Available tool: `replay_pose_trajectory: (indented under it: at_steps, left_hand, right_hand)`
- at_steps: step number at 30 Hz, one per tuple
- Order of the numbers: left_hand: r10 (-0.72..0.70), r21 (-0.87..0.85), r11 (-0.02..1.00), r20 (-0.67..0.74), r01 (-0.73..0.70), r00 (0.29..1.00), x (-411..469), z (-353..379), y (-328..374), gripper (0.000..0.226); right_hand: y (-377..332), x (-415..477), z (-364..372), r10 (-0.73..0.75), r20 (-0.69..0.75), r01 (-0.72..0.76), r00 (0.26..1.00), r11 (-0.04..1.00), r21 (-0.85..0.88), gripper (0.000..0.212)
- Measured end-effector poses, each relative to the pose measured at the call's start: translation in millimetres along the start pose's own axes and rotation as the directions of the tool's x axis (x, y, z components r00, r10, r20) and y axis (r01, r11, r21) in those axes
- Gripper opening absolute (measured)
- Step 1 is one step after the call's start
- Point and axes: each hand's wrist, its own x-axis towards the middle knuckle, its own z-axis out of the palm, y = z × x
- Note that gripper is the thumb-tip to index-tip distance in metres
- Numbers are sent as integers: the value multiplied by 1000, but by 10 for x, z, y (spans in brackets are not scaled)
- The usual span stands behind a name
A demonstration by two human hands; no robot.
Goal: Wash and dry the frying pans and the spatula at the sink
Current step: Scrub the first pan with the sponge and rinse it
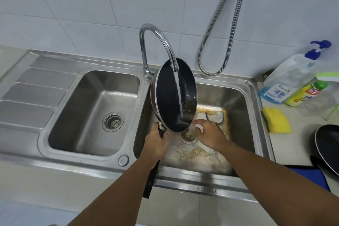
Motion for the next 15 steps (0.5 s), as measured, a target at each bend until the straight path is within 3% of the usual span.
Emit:
replay_pose_trajectory:
  at_steps: [3,5,10,12,15]
  left_hand:
    - [-51,-88,995,28,53,998,-10,11,-59,34]
    - [-102,-137,984,69,111,992,-16,-1,-110,34]
    - [-194,-258,931,246,257,950,-75,-93,-118,27]
    - [-205,-260,923,292,284,934,-94,-112,-104,17]
    - [-233,-244,912,349,328,908,-83,-112,-108,14]
  right_hand:
    - [-65,154,-48,16,-96,-5,995,994,113,34]
    - [-130,288,-145,41,-234,9,971,978,210,30]
    - [-479,824,-546,46,-440,138,897,916,377,25]
    - [-689,1001,-713,-80,-428,229,900,923,310,31]
    - [-933,1327,-829,-371,-211,383,905,923,21,24]
